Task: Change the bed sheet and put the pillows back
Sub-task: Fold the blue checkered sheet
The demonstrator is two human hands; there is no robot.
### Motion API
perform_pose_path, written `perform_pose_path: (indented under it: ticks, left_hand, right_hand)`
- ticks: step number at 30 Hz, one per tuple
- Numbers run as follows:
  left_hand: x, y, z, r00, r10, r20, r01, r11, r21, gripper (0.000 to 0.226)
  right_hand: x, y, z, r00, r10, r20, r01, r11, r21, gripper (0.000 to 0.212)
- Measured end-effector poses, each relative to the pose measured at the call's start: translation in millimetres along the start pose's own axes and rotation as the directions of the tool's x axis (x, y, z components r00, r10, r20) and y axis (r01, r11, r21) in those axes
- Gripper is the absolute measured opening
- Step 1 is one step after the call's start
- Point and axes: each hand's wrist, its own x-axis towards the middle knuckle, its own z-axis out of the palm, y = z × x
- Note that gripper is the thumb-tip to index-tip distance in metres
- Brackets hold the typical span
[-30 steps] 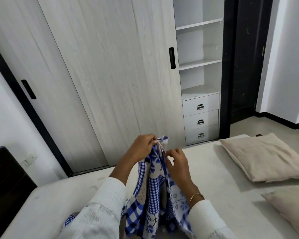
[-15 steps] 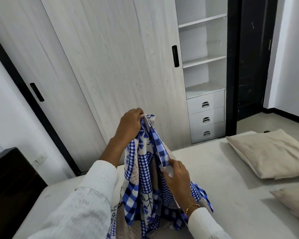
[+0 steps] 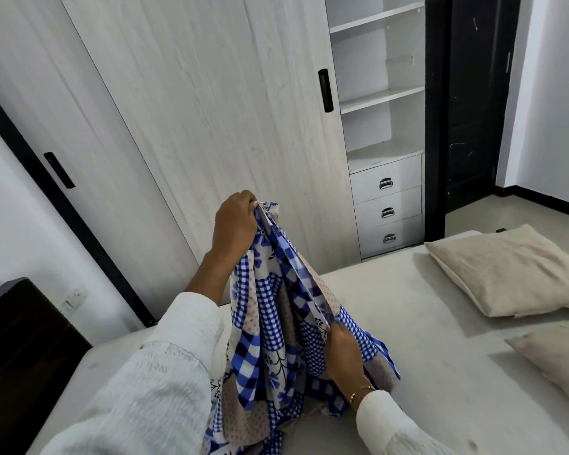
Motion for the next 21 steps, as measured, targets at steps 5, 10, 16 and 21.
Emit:
perform_pose_path:
  ticks: [5, 10, 16, 21]
  left_hand:
    - [0.9, 0.1, 2.4, 1.0, 0.005, 0.0, -0.005, 1.0, 0.005, 0.02]
    - [-3.4, 2.1, 7.4, 1.0, 0.02, -0.013, -0.019, 1.0, 0.003, 0.021]
    - [-5.6, 0.2, 8.3, 0.999, 0.027, -0.021, -0.026, 1.0, 0.016, 0.022]
    - [-8.0, -8.1, 10.0, 0.998, -0.004, -0.058, 0.008, 0.998, 0.058, 0.021]
  right_hand:
    - [-5.4, 8.9, -6.9, 0.986, 0.149, 0.081, -0.132, 0.974, -0.183, 0.05]
    - [-4.4, 10.5, -18.7, 0.957, 0.288, -0.022, -0.288, 0.945, -0.153, 0.054]
    - [1.4, 28.4, -34.6, 0.954, 0.299, 0.025, -0.289, 0.938, -0.19, 0.043]
    - [4.6, 38.6, -37.2, 0.952, 0.247, -0.18, -0.251, 0.968, 0.003, 0.018]
